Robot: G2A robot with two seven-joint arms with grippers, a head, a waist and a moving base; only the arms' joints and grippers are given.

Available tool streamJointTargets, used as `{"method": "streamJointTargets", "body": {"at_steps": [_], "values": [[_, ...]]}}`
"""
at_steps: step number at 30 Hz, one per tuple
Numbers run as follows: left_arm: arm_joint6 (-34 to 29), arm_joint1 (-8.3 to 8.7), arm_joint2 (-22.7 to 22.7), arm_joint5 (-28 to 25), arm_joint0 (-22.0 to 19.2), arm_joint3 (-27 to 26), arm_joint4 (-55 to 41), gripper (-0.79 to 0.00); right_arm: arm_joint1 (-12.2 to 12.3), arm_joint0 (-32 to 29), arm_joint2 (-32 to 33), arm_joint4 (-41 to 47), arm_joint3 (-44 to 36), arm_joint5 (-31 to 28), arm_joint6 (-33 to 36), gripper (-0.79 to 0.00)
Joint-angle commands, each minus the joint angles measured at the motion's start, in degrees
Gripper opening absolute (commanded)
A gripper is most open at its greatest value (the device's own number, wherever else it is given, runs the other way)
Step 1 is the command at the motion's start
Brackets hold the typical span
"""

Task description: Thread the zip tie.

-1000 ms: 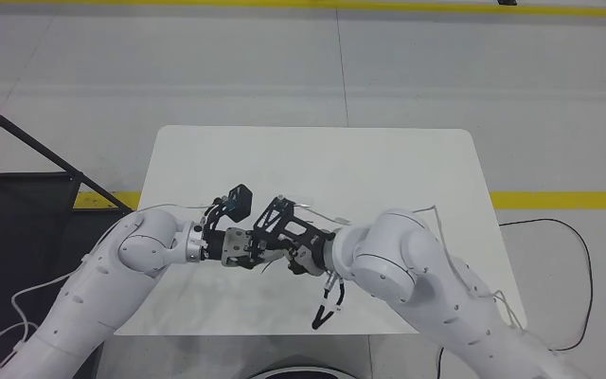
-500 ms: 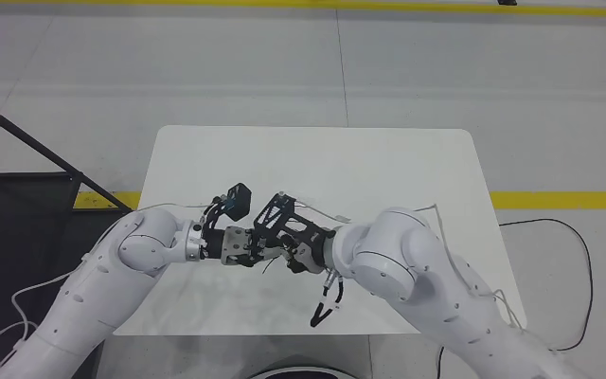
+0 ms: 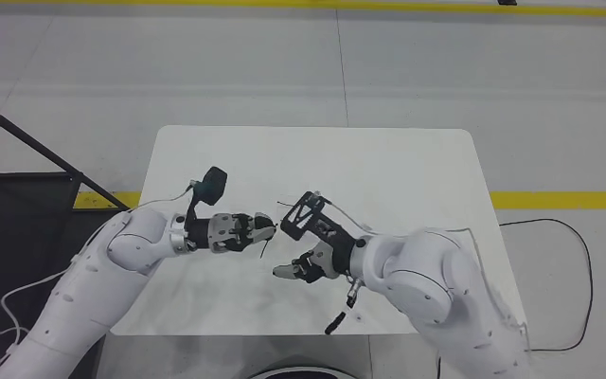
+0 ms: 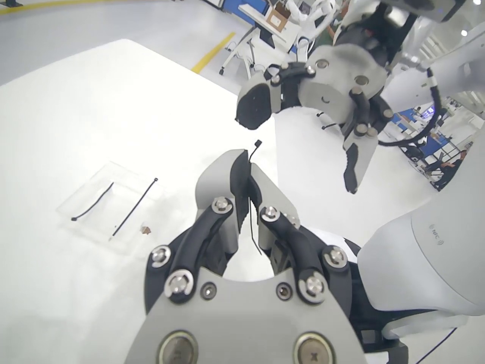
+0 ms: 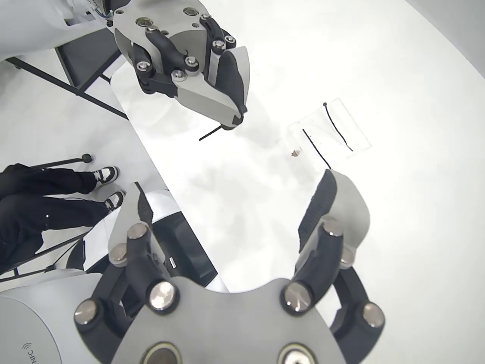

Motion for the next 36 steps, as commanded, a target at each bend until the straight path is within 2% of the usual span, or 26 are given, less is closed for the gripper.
{"method": "streamJointTargets", "body": {"at_steps": [1, 4, 17, 22, 30, 31, 33, 36], "values": [[2.41, -0.09, -0.59, 0.03, 0.56, -0.25, -0.17, -0.785, 0.0, -2.0, 0.93, 3.04, 0.56, -0.68, -4.83, 0.0], [4.15, -0.16, -1.08, 0.03, 1.04, -0.39, -0.15, -0.785, 0.1, -3.7, 2.52, 5.51, 2.19, -1.8, -9.29, 0.0], [5.03, -0.26, -1.13, 1.1, 1.32, -1.22, 0.09, -0.785, 0.1, -3.7, 2.52, 5.51, 2.19, -1.8, -9.29, 0.0], [11.37, -0.98, -1.59, 1.54, 2.32, -1.08, 0.01, -0.785, -0.01, -5.71, 1.41, 4.09, 3.98, -3.45, -15.58, 0.0], [16.43, -2.22, -0.56, 0.03, 2.36, 0.87, 1.0, -0.785, -0.32, -8.08, 0.51, 3.83, 7.38, -5.9, -25.57, 0.0], [16.91, -2.36, -0.45, 0.03, 2.34, 0.91, 1.38, -0.785, -0.39, -8.09, 0.41, 4.23, 7.95, -6.28, -26.33, -0.012], [17.78, -2.64, -0.23, 0.03, 2.27, 0.99, 1.96, -0.785, -0.52, -7.78, 0.19, 5.12, 9.06, -7.18, -27.25, -0.129], [18.39, -3.01, 0.24, 0.03, 2.0, 1.41, 2.83, -0.785, -0.74, -7.15, -0.1, 6.16, 10.71, -7.83, -28.46, -0.256]]}}
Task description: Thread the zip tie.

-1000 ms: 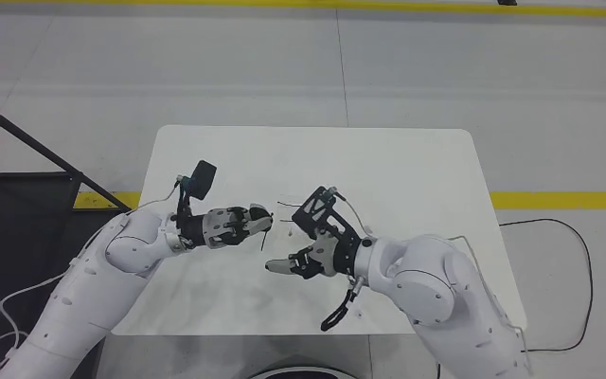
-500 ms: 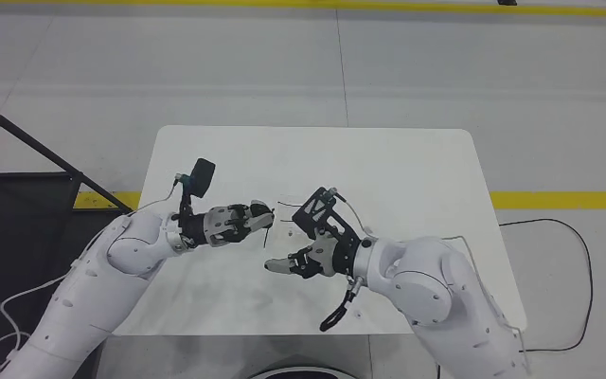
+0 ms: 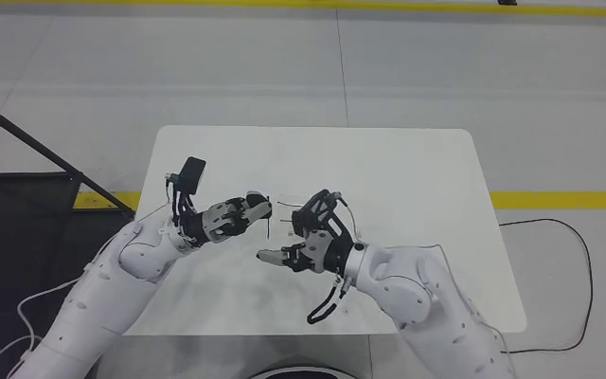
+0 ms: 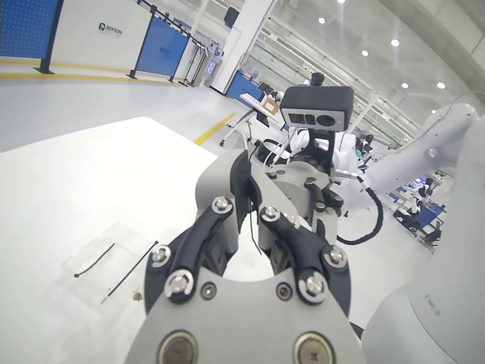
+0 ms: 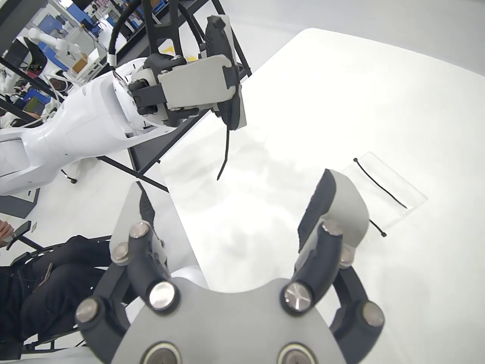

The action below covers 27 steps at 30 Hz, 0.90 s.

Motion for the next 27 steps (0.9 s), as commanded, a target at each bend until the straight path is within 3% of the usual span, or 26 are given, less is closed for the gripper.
{"method": "streamJointTargets", "body": {"at_steps": [1, 2, 7, 9, 27], "values": [[0.28, -0.23, 0.35, 0.0, -0.2, 0.29, 0.33, -0.785, -0.16, 0.35, -0.18, 0.67, 0.82, 0.0, -0.97, -0.308], [0.36, -0.34, 0.52, 0.0, -0.33, 0.43, 0.4, -0.785, -0.25, 0.54, -0.31, 1.07, 1.27, -0.18, -1.35, -0.388], [0.88, -0.78, 1.02, 0.0, -0.84, 0.86, 0.51, -0.785, -0.73, 1.56, -0.89, 3.21, 3.59, -0.05, -3.23, -0.557], [1.21, -0.92, 1.03, 0.0, -0.93, 1.02, 0.59, -0.785, -0.91, 2.04, -1.15, 3.89, 4.27, 0.2, -3.45, -0.588], [2.01, -1.51, 0.55, 0.0, -0.84, 1.43, 0.79, -0.785, -1.07, 1.95, -0.42, 5.49, 4.04, -1.97, -3.48, -0.619]]}}
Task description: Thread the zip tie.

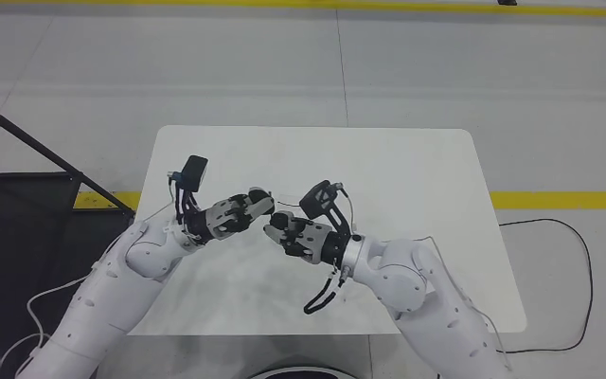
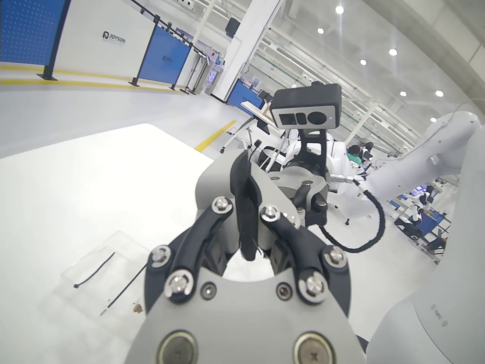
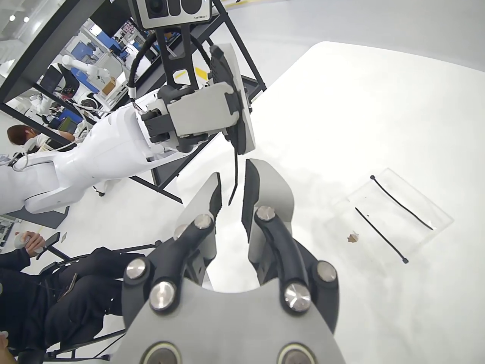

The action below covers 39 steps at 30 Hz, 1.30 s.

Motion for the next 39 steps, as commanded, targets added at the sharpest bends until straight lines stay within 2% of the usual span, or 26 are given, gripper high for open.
{"method": "streamJointTargets", "body": {"at_steps": [1, 5, 7, 8, 15, 16, 17, 20, 26, 31, 39], "values": [[-0.04, -0.05, 0.03, 0.0, -0.01, 0.0, -0.03, -0.785, -0.01, -0.03, 0.02, -0.13, -0.14, -0.11, -0.15, -0.628], [-0.4, -0.12, 0.11, 0.0, -0.04, 0.05, -0.64, -0.785, -0.06, -0.11, 0.08, -0.06, -0.14, -0.29, -0.4, -0.677], [-0.6, -0.12, 0.06, 0.0, -0.06, 0.02, -1.0, -0.785, -0.07, -0.14, 0.16, 0.09, -0.01, -0.38, -0.49, -0.773], [-0.68, -0.13, 0.06, 0.0, -0.05, -0.04, -1.23, -0.785, -0.08, -0.13, 0.19, 0.18, 0.02, -0.42, -0.44, -0.785], [-1.57, -0.15, -0.05, 0.0, -0.04, -0.13, -2.31, -0.785, -0.13, -0.13, 0.34, 0.34, 0.14, -0.71, -0.46, -0.785], [-1.69, -0.15, -0.07, 0.0, -0.05, -0.14, -2.43, -0.754, -0.12, -0.13, 0.36, 0.29, 0.13, -0.75, -0.37, -0.785], [-1.8, -0.15, -0.1, 0.0, -0.06, -0.13, -2.52, -0.677, -0.12, -0.14, 0.4, 0.28, 0.09, -0.76, -0.29, -0.785], [-2.04, -0.18, -0.21, 0.0, -0.12, -0.11, -2.7, -0.57, -0.1, -0.1, 0.49, 0.23, 0.02, -0.83, 0.23, -0.785], [-2.74, -0.24, -0.2, 0.0, -0.18, -0.04, -3.07, -0.514, -0.15, 0.24, 0.53, 0.52, 0.26, -0.72, 0.86, -0.785], [-3.46, -0.27, -0.19, 0.0, -0.32, 0.09, -3.47, -0.52, -0.18, 0.31, 0.67, 0.67, 0.4, -0.8, 0.84, -0.785], [-4.23, -0.35, -0.21, 0.0, -0.4, -0.08, -4.06, -0.603, -0.2, 0.38, 0.84, 1.07, 0.49, -0.74, 1.44, -0.785]]}}
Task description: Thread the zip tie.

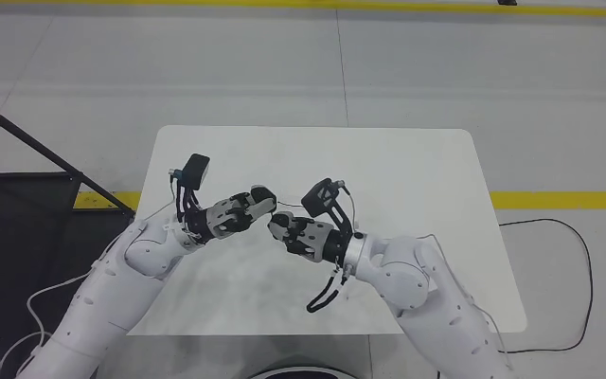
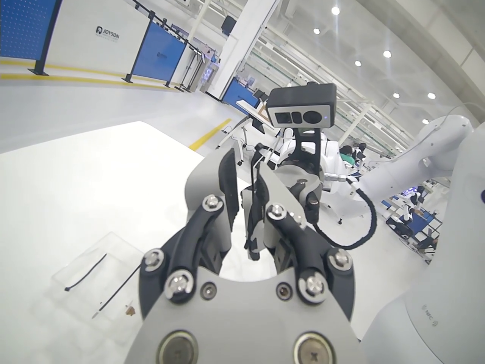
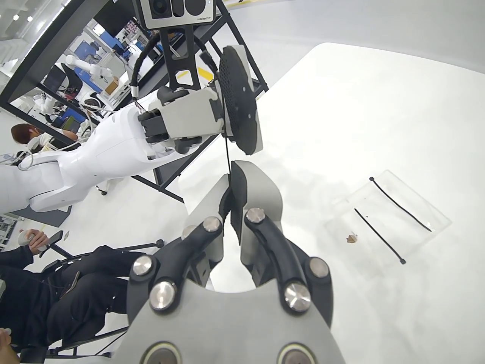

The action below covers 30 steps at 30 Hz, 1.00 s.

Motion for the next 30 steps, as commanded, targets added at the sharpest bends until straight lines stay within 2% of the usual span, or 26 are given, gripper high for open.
{"method": "streamJointTargets", "body": {"at_steps": [1, 10, 11, 15, 26, 27, 30], "values": [[-0.13, -0.02, -0.03, 0.0, 0.02, -0.04, -0.12, -0.603, -0.01, 0.1, -0.01, 0.05, 0.07, -0.03, 0.15, -0.785], [-0.66, -0.07, -0.28, 0.0, 0.16, -0.26, -0.16, -0.674, -0.09, 0.34, -0.12, 0.27, 0.29, -0.01, 0.51, -0.785], [-0.69, -0.08, -0.31, 0.0, 0.17, -0.26, -0.17, -0.714, -0.09, 0.36, -0.15, 0.26, 0.31, -0.02, 0.59, -0.785], [-0.87, -0.11, -0.38, 0.0, 0.21, -0.26, -0.28, -0.785, -0.12, 0.44, -0.15, 0.38, 0.38, -0.01, 0.69, -0.785], [-0.8, -0.26, -0.59, 0.0, 0.36, -0.26, -0.32, -0.785, -0.17, 0.58, -0.18, 0.61, 0.66, -0.27, 0.94, -0.785], [-0.82, -0.27, -0.6, 0.0, 0.35, -0.26, -0.33, -0.757, -0.18, 0.59, -0.18, 0.62, 0.69, -0.28, 0.95, -0.785], [-0.8, -0.32, -0.67, 0.0, 0.35, -0.21, -0.22, -0.757, -0.19, 0.61, -0.19, 0.62, 0.74, -0.31, 0.94, -0.785]]}}
